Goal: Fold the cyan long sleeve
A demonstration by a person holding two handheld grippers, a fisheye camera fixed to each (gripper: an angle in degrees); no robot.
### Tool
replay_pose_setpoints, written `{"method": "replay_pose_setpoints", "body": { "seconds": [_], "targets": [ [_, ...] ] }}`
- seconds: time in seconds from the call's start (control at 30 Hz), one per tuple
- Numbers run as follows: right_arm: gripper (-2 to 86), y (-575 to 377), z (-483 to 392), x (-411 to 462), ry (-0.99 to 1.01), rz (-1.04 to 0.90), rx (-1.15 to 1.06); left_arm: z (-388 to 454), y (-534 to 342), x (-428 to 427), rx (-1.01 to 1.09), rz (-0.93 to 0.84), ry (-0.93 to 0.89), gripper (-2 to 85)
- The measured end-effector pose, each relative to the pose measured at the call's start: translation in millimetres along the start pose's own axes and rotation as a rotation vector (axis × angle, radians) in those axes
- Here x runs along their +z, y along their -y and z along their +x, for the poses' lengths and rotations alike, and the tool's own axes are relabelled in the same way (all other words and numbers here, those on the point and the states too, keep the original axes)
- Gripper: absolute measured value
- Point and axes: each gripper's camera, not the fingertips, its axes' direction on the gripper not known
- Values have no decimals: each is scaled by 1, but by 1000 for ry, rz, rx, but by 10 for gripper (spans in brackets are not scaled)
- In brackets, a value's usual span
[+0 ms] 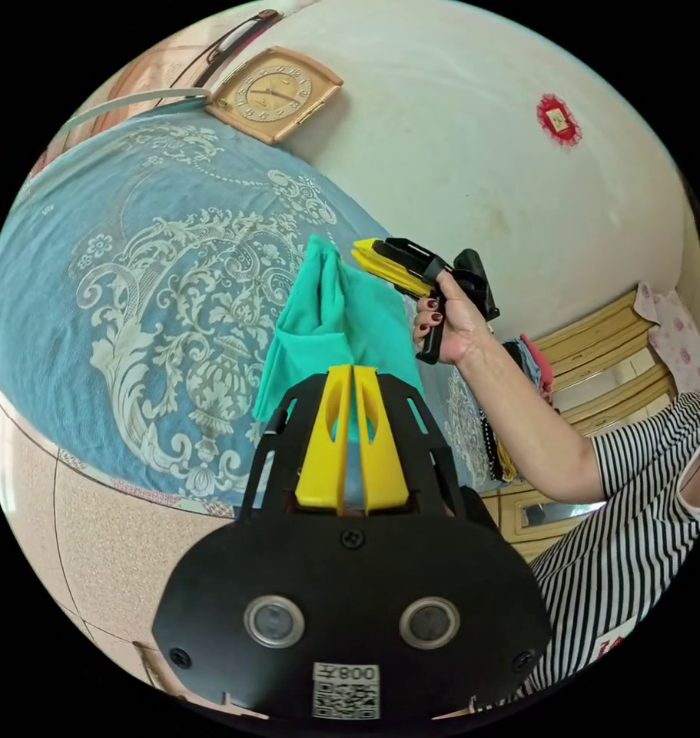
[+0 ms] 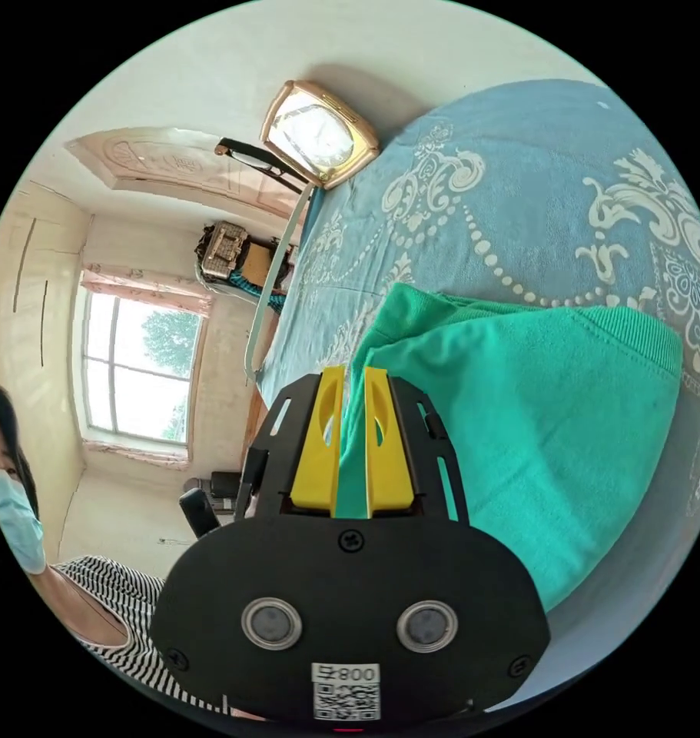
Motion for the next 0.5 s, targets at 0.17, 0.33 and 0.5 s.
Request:
{"method": "replay_pose_setpoints", "body": {
  "seconds": [0.17, 0.33, 0.5],
  "targets": [
    [19, 5, -31, 12, -39, -22, -121, 14, -14, -19, 8, 48, 53, 4],
    [4, 15, 0, 57, -250, -163, -35, 38, -8, -14, 79, 62, 11, 3],
    [1, 15, 5, 64, -194, -167, -13, 40, -8, 29, 69, -71, 136, 2]
  ]
}}
